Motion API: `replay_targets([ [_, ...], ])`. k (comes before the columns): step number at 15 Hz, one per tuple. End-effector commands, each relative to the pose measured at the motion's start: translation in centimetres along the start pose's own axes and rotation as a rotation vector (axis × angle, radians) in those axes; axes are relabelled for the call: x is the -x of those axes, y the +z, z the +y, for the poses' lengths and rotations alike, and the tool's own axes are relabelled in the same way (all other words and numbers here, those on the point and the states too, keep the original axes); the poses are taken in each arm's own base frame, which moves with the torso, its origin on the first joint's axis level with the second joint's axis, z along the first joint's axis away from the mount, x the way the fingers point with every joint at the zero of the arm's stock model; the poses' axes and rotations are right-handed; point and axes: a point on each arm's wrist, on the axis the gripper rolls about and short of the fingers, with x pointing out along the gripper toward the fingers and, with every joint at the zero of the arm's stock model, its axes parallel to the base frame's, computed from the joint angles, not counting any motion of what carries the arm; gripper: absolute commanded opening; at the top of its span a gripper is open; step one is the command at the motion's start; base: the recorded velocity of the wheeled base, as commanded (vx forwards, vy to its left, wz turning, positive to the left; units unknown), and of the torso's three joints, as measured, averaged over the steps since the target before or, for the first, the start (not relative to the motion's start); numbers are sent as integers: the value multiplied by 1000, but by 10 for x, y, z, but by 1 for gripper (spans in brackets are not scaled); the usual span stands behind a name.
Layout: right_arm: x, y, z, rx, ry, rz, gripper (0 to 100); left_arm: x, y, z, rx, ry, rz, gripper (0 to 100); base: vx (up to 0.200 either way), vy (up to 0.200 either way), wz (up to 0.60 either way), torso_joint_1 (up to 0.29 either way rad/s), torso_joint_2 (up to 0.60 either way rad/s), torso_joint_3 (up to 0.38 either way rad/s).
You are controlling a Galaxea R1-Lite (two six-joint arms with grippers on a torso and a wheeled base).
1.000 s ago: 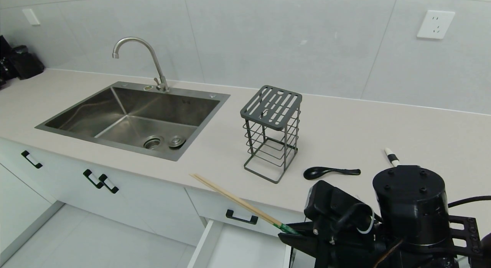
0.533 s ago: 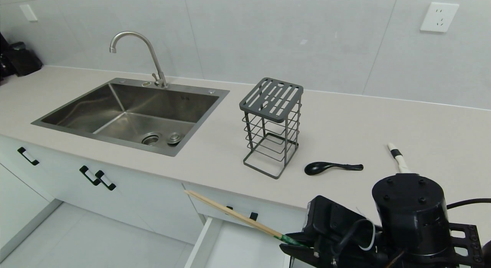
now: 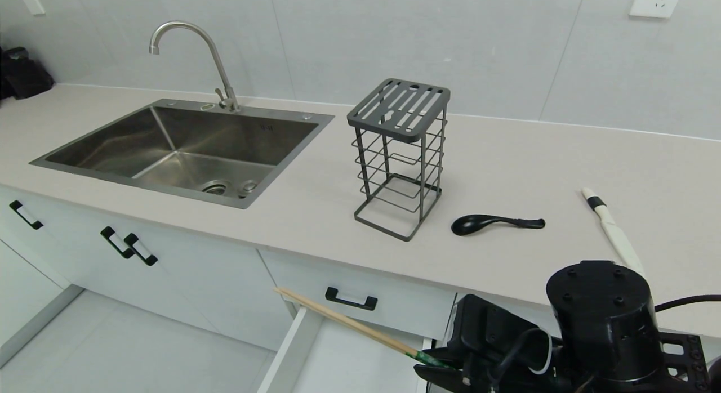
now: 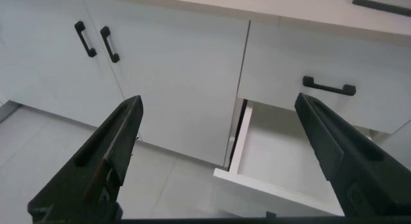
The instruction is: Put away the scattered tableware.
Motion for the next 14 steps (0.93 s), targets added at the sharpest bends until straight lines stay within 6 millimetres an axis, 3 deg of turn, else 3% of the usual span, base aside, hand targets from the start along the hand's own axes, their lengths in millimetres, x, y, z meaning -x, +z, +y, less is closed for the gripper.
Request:
replay_targets([
  [1, 0, 0, 0, 0, 0, -1, 0, 0, 0, 0, 0, 1, -1, 100, 0, 0, 0, -271, 525, 251],
  [14, -2, 5, 9, 14, 22, -11, 0, 0, 0, 0, 0, 1, -1, 100, 0, 0, 0, -252, 487, 233],
])
